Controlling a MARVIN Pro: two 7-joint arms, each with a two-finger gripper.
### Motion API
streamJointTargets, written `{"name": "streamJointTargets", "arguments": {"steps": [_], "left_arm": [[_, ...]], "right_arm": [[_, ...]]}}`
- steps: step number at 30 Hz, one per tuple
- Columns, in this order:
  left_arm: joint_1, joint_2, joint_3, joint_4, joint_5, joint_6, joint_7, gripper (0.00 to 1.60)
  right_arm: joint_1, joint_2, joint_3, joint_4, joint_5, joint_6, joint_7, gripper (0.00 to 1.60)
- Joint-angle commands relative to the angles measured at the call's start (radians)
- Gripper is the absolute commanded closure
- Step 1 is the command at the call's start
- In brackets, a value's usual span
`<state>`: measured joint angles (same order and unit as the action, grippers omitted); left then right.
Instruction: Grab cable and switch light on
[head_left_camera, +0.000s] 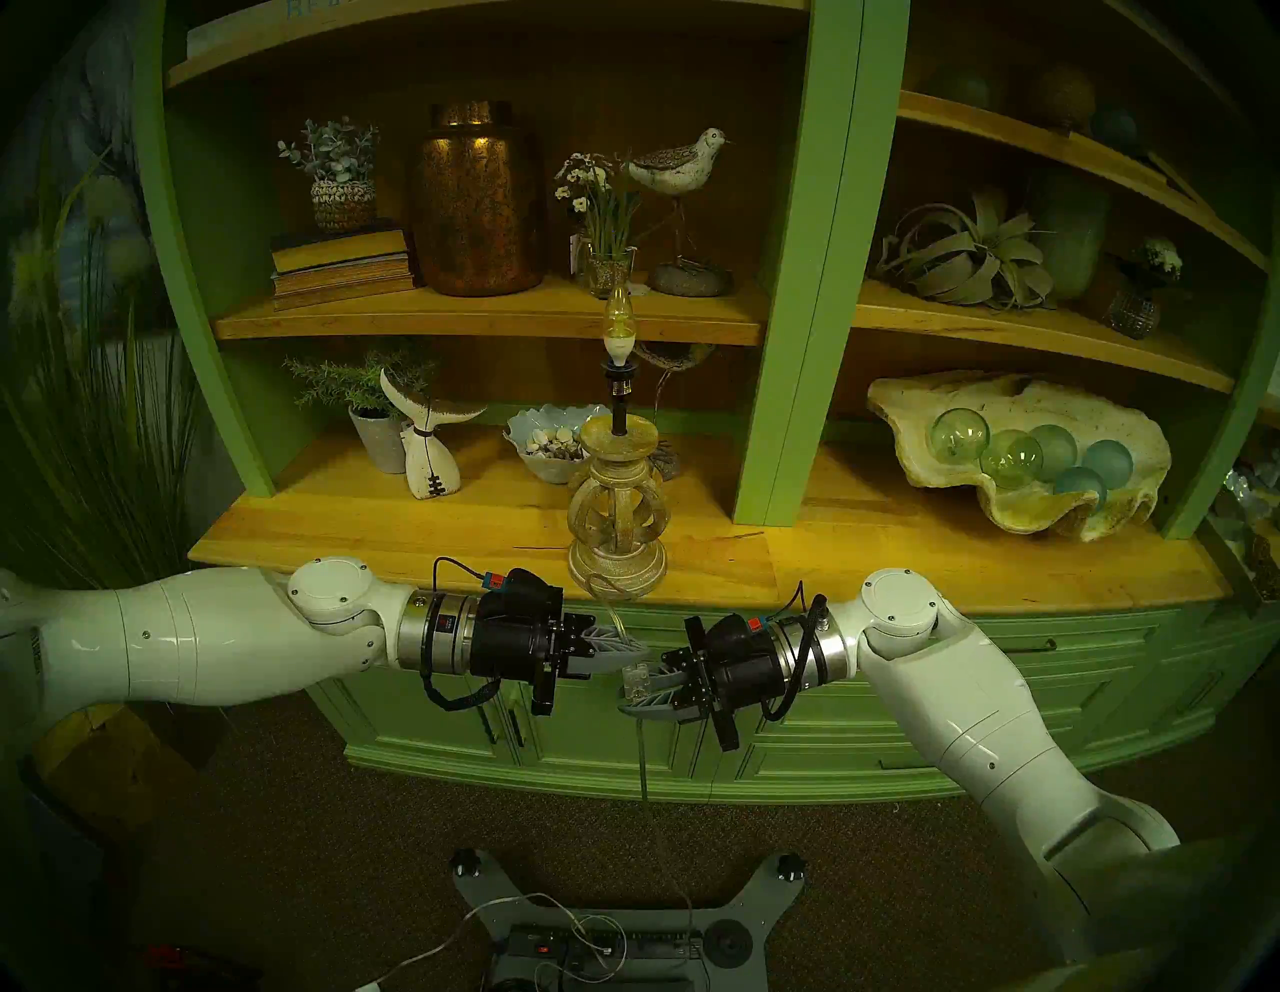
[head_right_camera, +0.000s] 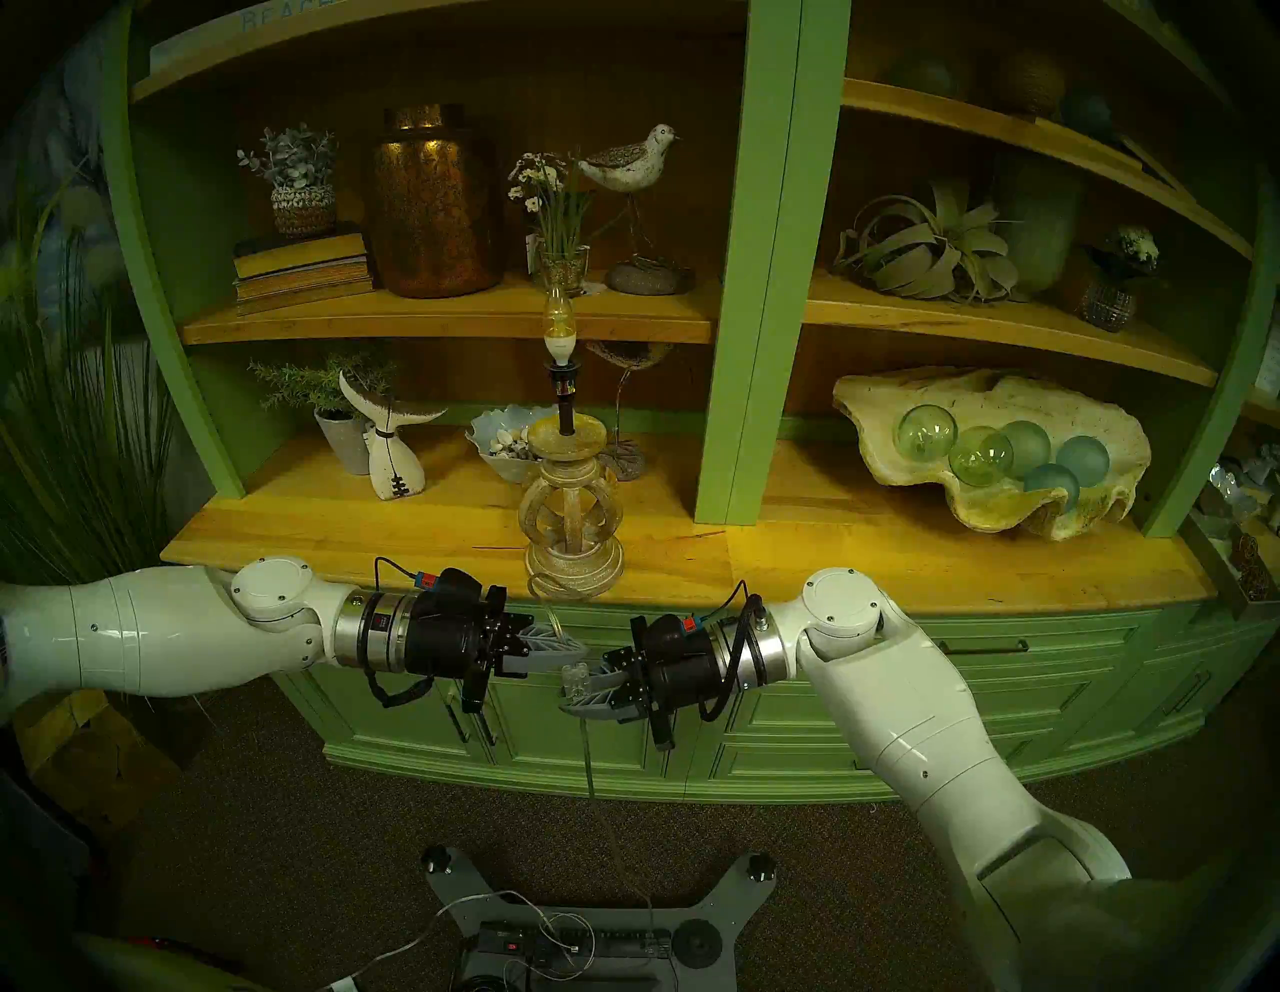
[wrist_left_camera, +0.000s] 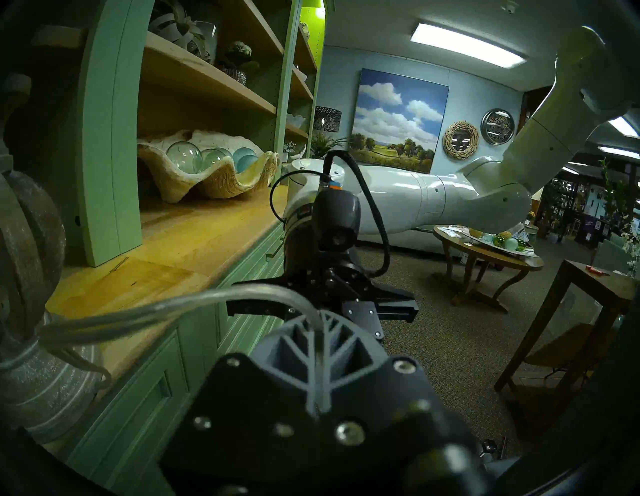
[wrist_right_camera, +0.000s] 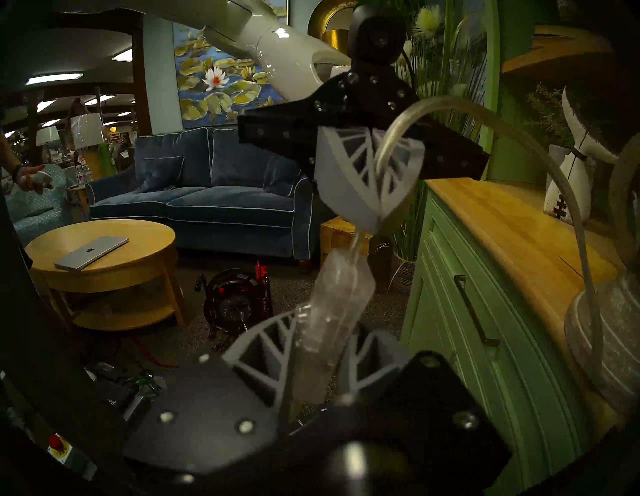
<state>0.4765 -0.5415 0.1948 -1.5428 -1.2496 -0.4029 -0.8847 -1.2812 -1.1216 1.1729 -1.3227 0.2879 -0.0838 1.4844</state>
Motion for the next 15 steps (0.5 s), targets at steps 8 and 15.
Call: {"name": "streamJointTargets", "arguments": {"steps": [8, 15], "left_arm": [[-0.023, 0.001, -0.026, -0.004, -0.015, -0.008, 0.007, 1.6], [-0.024, 0.001, -0.026, -0.005, -0.014, -0.008, 0.007, 1.6]], "right_arm": [[0.062, -0.01, -0.009, -0.006, 0.045, -0.001, -0.001, 0.01], [0.078, -0.011, -0.011, -0.013, 0.05, 0.006, -0.001, 0.68]]}}
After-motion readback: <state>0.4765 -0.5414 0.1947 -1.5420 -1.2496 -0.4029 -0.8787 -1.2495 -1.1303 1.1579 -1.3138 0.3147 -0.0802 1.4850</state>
